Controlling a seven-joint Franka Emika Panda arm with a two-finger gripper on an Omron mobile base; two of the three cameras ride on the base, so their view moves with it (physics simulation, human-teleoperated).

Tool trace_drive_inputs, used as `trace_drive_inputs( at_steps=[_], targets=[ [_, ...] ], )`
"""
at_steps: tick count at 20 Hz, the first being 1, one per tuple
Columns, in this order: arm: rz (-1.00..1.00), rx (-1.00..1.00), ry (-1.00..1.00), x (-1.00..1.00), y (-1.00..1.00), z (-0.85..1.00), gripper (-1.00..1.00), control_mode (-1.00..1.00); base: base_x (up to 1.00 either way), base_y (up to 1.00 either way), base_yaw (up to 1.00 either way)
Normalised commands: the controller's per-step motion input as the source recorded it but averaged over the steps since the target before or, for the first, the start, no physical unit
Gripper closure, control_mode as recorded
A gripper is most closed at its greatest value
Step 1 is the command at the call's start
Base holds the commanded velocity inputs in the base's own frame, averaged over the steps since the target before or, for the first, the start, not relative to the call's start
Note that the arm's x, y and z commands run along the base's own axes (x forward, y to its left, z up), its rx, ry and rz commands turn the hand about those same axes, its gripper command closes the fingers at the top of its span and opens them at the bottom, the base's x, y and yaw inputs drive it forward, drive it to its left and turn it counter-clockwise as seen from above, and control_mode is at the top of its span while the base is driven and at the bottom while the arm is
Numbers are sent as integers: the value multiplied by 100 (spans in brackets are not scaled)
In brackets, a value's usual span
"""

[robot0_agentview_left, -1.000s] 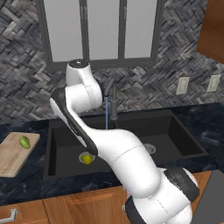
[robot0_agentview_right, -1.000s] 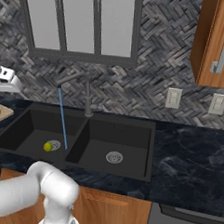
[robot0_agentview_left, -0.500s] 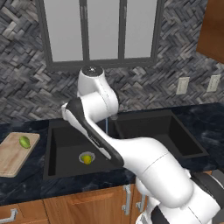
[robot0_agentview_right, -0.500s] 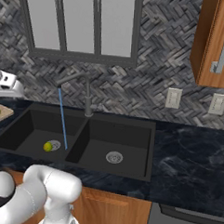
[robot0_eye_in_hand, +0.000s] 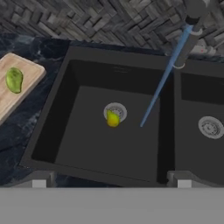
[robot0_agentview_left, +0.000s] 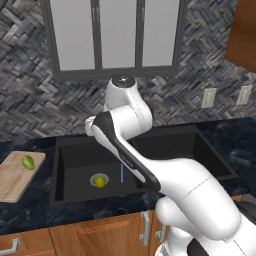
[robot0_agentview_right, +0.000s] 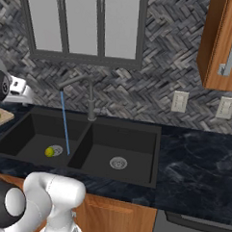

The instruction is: Pick the mango, apple, pear from the sink and place them on the cutting board to airdry. Then turn off the sink faucet.

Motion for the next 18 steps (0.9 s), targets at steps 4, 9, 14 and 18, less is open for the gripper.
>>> trace_drive_inputs(
  at_steps=[4,9,14,18],
  targets=[
    [-7,0,0,0,-30,-9,-100,-100,0,0,0],
    [-7,0,1,0,-31,-23,-100,-100,0,0,0],
    [-3,1,2,0,-10,-17,-100,-100,0,0,0],
    [0,9,0,0,0,0,-100,-100,0,0,0]
  ],
)
